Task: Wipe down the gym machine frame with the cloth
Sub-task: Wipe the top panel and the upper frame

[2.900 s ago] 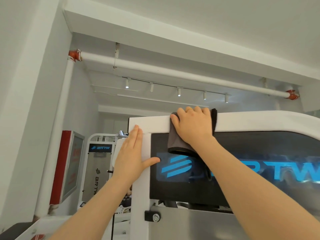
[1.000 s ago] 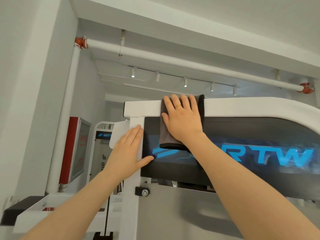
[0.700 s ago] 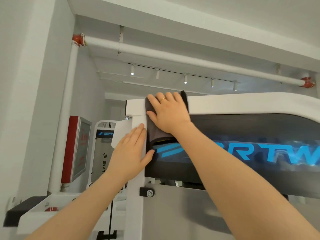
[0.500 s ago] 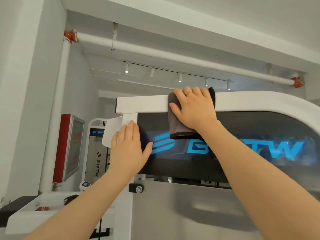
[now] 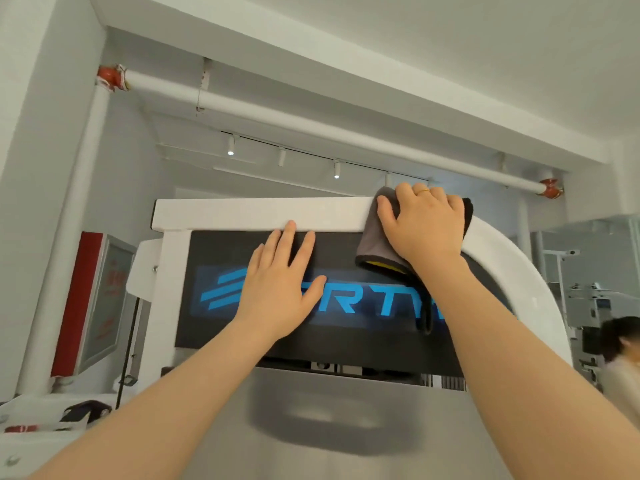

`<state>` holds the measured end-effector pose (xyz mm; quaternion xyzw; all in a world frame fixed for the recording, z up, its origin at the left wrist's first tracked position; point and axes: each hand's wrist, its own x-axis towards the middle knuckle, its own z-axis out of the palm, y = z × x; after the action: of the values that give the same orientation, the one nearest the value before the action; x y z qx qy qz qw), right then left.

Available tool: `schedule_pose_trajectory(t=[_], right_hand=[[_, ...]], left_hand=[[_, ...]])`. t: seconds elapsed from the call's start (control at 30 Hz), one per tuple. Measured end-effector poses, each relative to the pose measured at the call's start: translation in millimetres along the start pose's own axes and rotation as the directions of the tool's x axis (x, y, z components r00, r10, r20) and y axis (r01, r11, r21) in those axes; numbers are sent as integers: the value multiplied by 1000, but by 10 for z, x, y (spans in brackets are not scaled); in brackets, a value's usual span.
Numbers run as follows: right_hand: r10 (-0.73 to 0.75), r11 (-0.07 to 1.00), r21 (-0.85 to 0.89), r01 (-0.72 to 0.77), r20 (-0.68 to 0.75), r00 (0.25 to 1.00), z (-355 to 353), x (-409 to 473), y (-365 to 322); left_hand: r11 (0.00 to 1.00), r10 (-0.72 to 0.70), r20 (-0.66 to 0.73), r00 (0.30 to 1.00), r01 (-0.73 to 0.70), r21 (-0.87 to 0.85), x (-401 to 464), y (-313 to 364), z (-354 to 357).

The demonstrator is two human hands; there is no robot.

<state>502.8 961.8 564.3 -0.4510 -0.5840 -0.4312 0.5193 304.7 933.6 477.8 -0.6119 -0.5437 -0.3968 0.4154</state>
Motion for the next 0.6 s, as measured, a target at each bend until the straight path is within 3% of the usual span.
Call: schedule_pose_trajectory(t=[0.13, 0.23, 0.47, 0.6], right_hand=[[105, 994, -37, -106, -40, 994, -23, -137, 212], [85, 995, -49, -86, -19, 996, -24, -122, 113], [-283, 959, 19, 283, 81, 956, 117, 11, -584], [-386, 922, 74, 380, 131, 913, 260, 29, -1255]], left_hand=[[999, -34, -2, 999, 34, 7, -2, 35, -7], [999, -31, 9, 999, 31, -13, -11, 16, -32], [998, -56, -1, 998, 56, -18, -143, -260, -149], [987, -159, 53, 986, 159, -11, -401, -709, -236]])
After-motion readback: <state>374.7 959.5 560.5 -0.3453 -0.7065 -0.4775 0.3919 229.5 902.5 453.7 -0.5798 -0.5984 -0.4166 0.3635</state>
